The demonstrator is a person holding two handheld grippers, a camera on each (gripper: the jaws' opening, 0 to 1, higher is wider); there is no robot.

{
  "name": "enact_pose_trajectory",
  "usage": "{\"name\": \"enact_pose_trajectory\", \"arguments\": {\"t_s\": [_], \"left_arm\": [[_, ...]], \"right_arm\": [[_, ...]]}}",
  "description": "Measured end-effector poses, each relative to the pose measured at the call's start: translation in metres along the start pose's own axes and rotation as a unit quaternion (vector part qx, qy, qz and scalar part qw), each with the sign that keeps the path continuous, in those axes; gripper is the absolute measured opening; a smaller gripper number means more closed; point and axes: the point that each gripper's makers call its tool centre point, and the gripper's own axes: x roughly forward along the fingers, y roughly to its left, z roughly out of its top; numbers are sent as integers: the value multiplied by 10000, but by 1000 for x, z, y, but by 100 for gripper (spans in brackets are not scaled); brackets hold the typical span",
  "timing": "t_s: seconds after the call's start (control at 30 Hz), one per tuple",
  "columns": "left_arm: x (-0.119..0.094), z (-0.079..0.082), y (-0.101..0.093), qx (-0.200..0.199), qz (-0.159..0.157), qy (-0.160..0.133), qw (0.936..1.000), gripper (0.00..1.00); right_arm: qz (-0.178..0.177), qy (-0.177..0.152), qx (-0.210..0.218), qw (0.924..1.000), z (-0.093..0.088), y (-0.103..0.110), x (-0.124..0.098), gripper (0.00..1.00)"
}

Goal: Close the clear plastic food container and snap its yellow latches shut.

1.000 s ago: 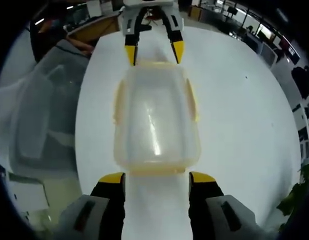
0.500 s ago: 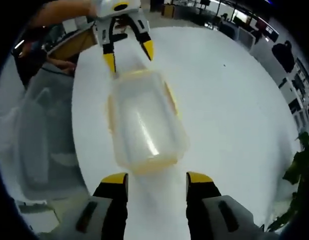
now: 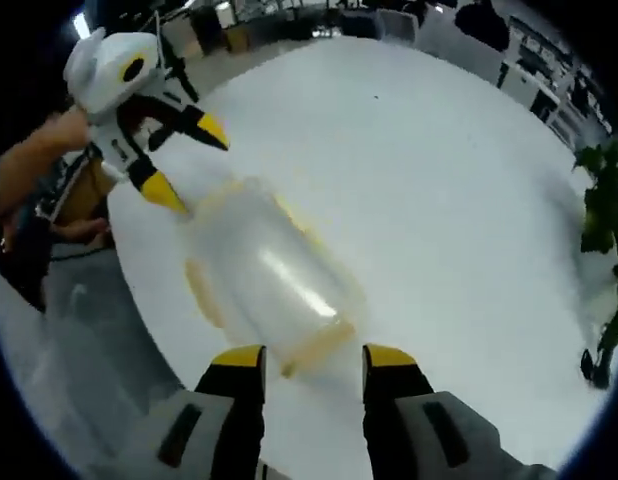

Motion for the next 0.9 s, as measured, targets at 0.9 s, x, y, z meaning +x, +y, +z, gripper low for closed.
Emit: {"name": "enact_pose_trajectory", "arguments": {"t_s": [0.9], "left_arm": [[20,-7,-14,-2106,-180,-32,9774,33]], "right_arm": [[243,-344,1846,9819,-2,3,20,31]]}}
